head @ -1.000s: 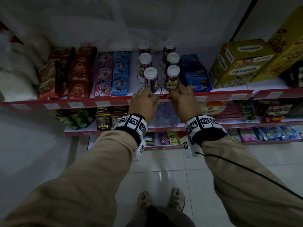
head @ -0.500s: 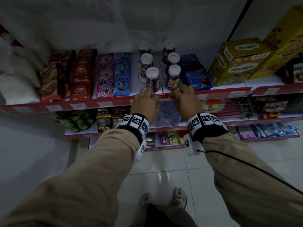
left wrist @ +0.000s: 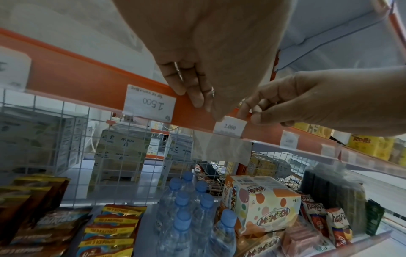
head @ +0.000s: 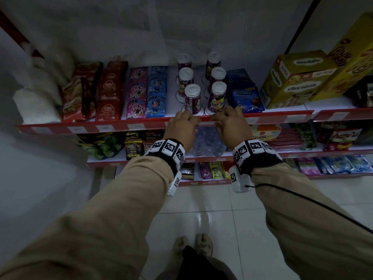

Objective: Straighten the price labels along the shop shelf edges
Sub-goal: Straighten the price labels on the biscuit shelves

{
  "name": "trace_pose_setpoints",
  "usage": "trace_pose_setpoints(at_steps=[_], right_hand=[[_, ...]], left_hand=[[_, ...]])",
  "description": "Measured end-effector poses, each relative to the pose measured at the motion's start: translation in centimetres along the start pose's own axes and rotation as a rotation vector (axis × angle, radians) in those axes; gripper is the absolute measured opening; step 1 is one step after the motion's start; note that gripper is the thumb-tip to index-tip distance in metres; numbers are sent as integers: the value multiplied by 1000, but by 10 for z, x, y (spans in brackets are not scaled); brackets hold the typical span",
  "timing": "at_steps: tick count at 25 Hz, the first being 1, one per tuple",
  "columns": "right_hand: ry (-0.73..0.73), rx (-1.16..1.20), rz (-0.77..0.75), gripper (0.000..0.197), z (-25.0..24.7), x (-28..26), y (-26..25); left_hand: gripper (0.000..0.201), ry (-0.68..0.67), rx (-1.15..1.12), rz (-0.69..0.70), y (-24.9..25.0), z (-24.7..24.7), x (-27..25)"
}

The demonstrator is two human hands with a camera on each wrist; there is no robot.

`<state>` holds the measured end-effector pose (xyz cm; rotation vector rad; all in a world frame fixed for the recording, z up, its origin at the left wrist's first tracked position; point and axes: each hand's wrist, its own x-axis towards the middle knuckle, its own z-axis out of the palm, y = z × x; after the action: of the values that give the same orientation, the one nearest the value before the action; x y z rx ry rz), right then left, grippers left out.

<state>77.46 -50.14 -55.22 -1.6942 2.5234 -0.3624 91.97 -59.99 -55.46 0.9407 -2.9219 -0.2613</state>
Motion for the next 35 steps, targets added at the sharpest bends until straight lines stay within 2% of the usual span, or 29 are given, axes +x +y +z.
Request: trace_pose_setpoints(at_steps=[6, 10, 18, 23, 29, 35], right_hand=[[-9, 25, -26, 39, -6, -2, -2], [51, 73, -42, 40, -1, -4, -15], [9, 34, -80, 42, 16, 10, -68], [33, 39, -87, 41, 27, 13, -97], [81, 76, -76, 38, 37, 12, -115], [102, -74, -93, 28, 47, 16, -121]], left_hand=[[42, 37, 102, 13, 1, -5, -6], [56, 45, 137, -52, -4, -4, -18], [65, 16, 253, -57, -62, -15, -45], [68, 1, 210, -16, -94, -21, -50], [67, 20, 149, 39, -105, -19, -46], [63, 24, 89, 70, -109, -15, -47]])
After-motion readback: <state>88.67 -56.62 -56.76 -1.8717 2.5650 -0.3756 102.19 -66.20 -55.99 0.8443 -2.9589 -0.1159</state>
